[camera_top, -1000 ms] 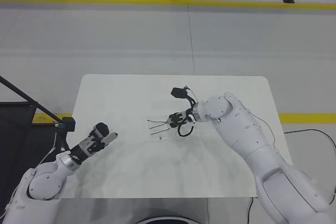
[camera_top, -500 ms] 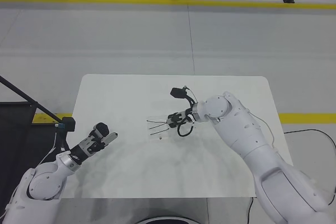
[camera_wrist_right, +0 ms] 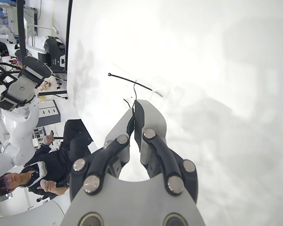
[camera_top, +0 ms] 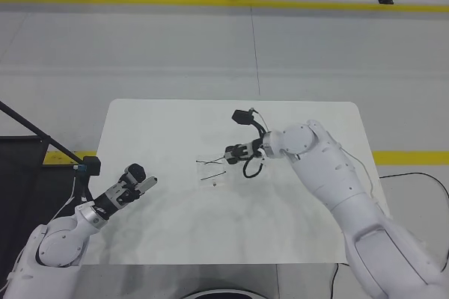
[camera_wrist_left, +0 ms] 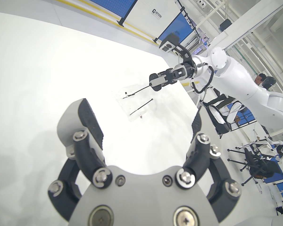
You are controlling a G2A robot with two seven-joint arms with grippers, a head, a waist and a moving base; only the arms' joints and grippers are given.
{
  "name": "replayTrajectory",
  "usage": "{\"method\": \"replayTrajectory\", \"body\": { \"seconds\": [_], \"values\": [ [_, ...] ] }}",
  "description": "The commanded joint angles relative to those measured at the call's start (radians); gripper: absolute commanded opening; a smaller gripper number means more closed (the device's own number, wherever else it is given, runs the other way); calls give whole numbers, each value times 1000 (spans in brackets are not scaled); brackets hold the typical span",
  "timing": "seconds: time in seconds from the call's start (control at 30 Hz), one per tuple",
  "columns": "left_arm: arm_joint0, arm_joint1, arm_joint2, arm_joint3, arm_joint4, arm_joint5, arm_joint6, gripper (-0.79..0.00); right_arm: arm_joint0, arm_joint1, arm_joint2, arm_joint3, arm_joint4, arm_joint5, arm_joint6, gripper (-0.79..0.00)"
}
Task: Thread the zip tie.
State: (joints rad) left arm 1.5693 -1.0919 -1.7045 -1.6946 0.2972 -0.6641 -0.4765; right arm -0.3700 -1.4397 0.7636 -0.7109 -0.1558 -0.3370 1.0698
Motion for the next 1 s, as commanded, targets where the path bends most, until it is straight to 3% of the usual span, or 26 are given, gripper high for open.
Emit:
{"method": "replayTrajectory", "body": {
  "seconds": [0.0, 0.27, 0.47, 0.97],
  "values": [
    [-1, 2, 1, -15, 2, -1, -13, 0, -13, 18, 26, -58, -10, -17, 20, -785],
    [-37, 28, -24, -52, -67, -135, -197, 0, -146, 112, 156, -479, -85, -7, 225, -785],
    [-79, 49, 11, -37, -198, -232, -341, 0, -242, 154, 215, -725, -80, 8, 379, -785],
    [-77, 51, 18, -49, -174, -229, -330, 0, -269, 160, 213, -757, -83, 18, 372, -785]
  ]
}}
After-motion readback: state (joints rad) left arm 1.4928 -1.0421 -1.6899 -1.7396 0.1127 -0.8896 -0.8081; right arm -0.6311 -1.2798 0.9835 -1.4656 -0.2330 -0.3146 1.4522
